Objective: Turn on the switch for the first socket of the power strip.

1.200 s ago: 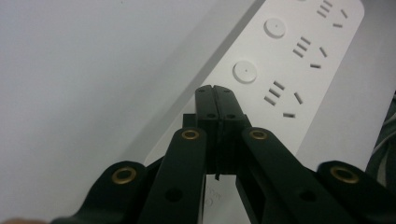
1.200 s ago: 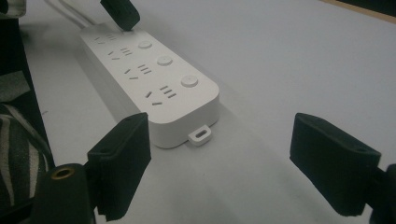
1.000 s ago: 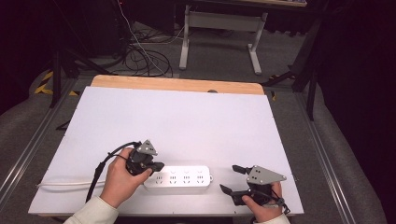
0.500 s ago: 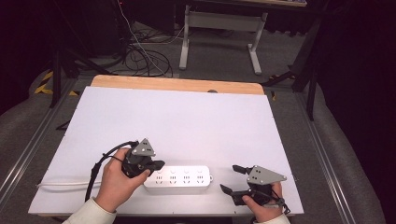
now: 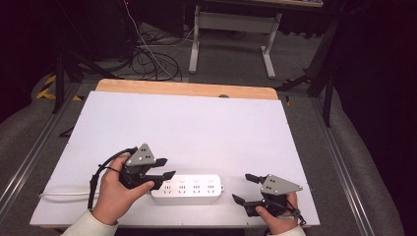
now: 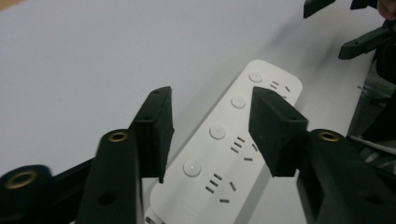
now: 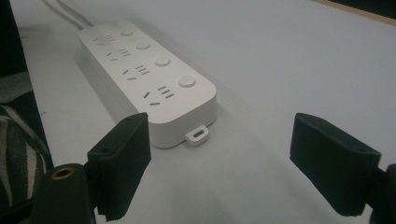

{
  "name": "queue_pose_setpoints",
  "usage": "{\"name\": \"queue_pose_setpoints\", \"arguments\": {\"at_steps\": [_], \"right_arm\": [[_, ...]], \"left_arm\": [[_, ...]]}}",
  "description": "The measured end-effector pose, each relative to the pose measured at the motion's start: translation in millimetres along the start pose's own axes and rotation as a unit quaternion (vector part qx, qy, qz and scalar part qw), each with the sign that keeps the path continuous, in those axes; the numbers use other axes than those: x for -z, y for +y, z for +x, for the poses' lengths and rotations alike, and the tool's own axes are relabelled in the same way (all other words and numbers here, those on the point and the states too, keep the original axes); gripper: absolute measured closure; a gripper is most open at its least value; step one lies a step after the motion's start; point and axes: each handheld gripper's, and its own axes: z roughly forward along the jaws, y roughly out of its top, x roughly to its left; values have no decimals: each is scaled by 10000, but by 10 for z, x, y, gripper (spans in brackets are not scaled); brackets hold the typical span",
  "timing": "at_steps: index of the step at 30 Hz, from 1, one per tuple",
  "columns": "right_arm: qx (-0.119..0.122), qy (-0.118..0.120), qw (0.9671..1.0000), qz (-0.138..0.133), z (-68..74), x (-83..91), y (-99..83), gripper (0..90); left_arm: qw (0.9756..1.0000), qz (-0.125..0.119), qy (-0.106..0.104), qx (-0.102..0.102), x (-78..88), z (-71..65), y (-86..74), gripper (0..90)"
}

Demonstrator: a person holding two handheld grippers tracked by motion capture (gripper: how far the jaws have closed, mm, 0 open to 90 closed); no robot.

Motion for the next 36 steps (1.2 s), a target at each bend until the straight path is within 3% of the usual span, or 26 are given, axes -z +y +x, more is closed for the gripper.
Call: {"name": "queue_pose_setpoints", "arguments": {"at_steps": [4, 11, 15, 19, 36], "right_arm": [[0, -8, 10000, 9, -2, -1, -1, 206], [-14, -3, 10000, -34, -3, 5, -3, 204], [-4, -11, 10000, -21, -1, 7, -1, 204], [0, -9, 10000, -15, 1, 5, 1, 202], [7, -1, 10000, 7, 2, 6, -2, 176]], "left_arm": [[9990, -410, 4, -179, 85, -17, -18, 338], [9969, -762, 83, -151, 254, -17, -137, 179], [9961, -880, 79, -64, 343, 37, -253, 169], [9936, -1115, 66, 192, 425, 105, -372, 157], [9917, -1170, 531, 45, 589, 171, -824, 140]]}}
